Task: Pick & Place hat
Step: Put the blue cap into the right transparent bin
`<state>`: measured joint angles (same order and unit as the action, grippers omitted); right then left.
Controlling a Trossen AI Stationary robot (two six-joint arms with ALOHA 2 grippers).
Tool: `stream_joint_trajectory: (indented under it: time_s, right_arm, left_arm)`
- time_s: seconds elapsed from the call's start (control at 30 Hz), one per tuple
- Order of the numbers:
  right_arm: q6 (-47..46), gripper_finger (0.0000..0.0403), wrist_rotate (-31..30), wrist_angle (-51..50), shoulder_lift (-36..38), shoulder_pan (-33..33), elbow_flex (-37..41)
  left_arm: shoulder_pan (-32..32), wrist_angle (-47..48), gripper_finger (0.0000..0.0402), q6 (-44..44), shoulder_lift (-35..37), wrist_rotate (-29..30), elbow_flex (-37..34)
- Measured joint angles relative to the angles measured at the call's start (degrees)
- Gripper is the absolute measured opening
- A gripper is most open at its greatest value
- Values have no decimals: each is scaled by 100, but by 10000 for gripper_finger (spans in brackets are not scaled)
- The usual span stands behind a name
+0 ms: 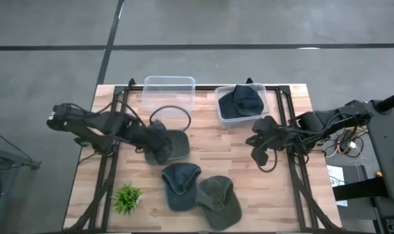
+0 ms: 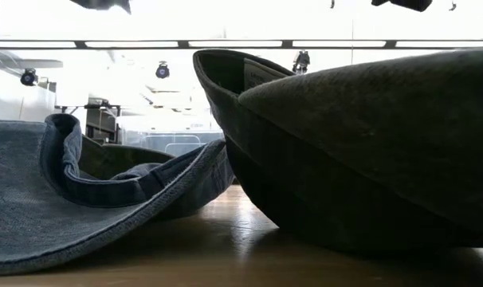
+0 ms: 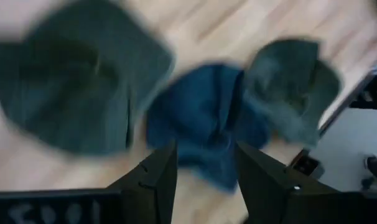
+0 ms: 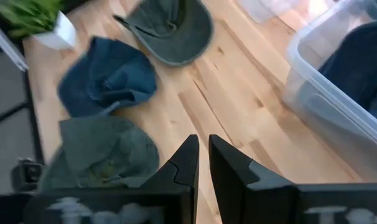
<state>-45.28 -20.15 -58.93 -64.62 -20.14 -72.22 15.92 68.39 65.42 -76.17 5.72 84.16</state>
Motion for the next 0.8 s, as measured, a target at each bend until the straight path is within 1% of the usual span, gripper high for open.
stream_joint_trajectory:
  time_s: [0.1, 0.17, 0.33, 0.5, 0.6, 0.8]
  right_arm:
    - [72, 34, 1, 309, 246, 0, 274]
    - [169, 34, 5, 482, 370, -1, 442]
    - [286, 34, -3, 789, 654, 0, 796]
    - [290, 34, -1, 881, 885, 0, 1132]
    - [288, 34, 43, 895, 988, -15, 1275]
    - [380, 34, 69, 1124, 1221, -146, 1485]
  left_arm:
    - [328, 339, 151, 1147, -165, -189, -6]
    - [548, 505, 151, 1760, -269, -172, -9]
    - [1008, 528, 151, 2674, -601, 346, -41]
    - [1233, 511, 151, 3046, -1027, 466, -98]
    - [1326, 316, 152, 3025, -1329, 378, -102]
    - [1443, 213, 152, 3375, -1920, 248, -103]
